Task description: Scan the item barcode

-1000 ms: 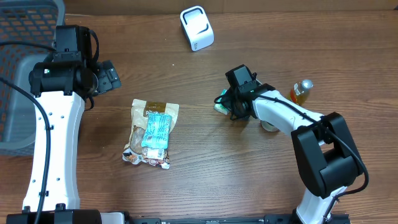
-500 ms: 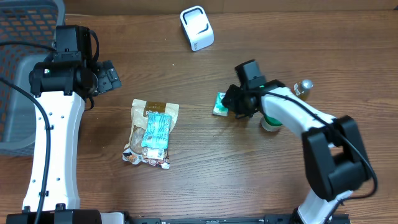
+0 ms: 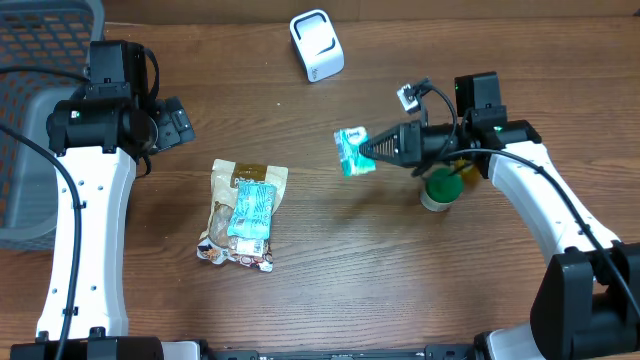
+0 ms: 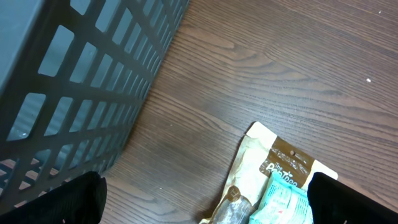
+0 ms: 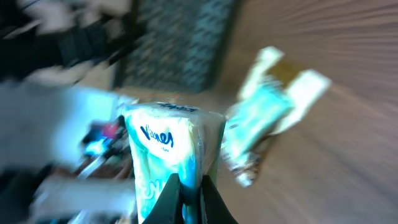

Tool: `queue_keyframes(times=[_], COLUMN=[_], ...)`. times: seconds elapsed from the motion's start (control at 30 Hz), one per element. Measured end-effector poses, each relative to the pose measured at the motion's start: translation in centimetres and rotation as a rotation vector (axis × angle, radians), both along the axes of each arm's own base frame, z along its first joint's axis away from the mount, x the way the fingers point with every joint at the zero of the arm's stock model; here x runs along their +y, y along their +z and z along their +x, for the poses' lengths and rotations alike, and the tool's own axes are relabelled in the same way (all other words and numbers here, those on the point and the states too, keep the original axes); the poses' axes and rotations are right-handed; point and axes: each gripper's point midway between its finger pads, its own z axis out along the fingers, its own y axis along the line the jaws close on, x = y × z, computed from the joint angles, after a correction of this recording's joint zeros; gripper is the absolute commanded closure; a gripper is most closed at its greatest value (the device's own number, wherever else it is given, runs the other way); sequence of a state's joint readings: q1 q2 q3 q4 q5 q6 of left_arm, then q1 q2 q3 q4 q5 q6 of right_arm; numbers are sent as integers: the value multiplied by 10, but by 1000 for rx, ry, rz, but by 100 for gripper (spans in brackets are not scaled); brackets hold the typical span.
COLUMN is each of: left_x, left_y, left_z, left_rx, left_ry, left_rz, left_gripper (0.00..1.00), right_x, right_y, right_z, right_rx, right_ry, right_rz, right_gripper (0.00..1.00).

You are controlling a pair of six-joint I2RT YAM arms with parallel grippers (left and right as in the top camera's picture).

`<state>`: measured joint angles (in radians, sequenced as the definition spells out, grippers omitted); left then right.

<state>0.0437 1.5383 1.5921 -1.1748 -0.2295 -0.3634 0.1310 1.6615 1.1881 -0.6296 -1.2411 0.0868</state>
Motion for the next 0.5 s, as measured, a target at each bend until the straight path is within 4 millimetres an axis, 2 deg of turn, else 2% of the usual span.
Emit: queue_keyframes(times=[0.13,0.27,0.4,0.5], left_x=[0,0,0,0], left_y=[0,0,0,0], left_z=[0,0,0,0], left_rx=[0,0,0,0], left_ry=[0,0,0,0], left_rz=[0,0,0,0], left_gripper=[1,0,0,1], right_x=[-1,-2,-2,0], right_y=[21,32,36,27], right_z=[-20,-27,-29,-27], right_rx=[-58,-99,-132,-143], right_ry=[98,134,148,137], right_rz=[144,218,241,188], right_gripper=[96,96,96,96])
